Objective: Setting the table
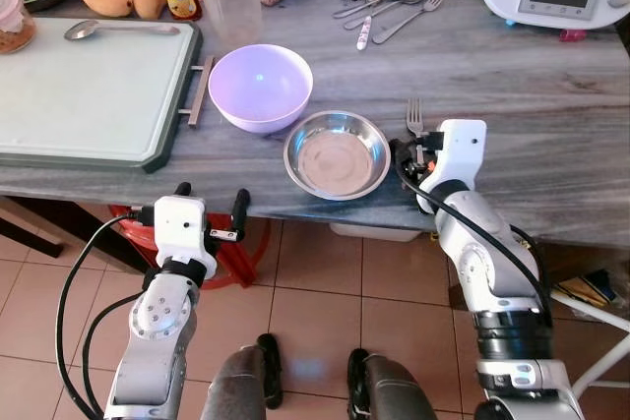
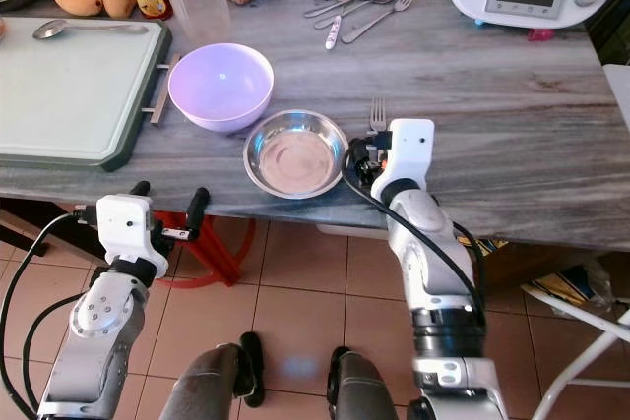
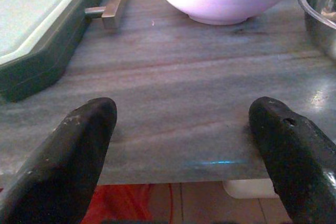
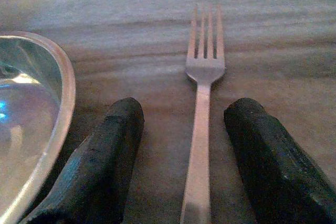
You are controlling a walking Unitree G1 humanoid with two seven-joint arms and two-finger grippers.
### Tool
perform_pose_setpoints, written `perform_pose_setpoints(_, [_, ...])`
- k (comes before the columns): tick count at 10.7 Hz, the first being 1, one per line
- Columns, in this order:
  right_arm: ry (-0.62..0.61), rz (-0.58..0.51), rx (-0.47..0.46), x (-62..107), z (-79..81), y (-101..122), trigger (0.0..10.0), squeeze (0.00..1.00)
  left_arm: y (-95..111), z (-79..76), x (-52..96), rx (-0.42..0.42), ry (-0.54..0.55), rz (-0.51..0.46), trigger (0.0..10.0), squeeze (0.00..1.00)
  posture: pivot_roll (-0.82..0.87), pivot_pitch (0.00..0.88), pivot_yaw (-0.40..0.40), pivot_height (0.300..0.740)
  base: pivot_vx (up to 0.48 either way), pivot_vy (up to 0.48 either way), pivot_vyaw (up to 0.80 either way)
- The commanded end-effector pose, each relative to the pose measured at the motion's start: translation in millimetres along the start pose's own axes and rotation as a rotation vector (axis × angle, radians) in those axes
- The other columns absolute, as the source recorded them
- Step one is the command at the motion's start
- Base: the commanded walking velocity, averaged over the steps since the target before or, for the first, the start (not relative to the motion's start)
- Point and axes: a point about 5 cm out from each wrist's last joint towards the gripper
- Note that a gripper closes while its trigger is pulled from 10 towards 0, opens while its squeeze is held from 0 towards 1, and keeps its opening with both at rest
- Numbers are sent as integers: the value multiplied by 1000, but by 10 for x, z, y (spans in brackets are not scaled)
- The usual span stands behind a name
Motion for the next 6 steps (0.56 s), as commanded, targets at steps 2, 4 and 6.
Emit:
perform_pose_setpoints(2, [0,-32,-4,61,-60,28,10000,0,-95,0,37,13,4,41,10000,0,-43,209,20,740,0,0,0])
perform_pose_setpoints(4, [43,-87,-13,112,-28,74,10000,0,-92,-14,41,24,9,36,10000,0,-48,189,18,740,0,0,0])
perform_pose_setpoints(6, [121,-177,25,194,48,120,10000,0,-96,-40,44,34,12,33,10000,0,-55,176,15,740,0,0,0])
Point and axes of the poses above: a point about 5 cm out from each wrist's last joint towards the gripper, its own x axis pointing back from the gripper into the wrist, its own y axis along the axis of the wrist's last joint, z = x × y, and after that the axes turned 13 degrees about -x, right-handed
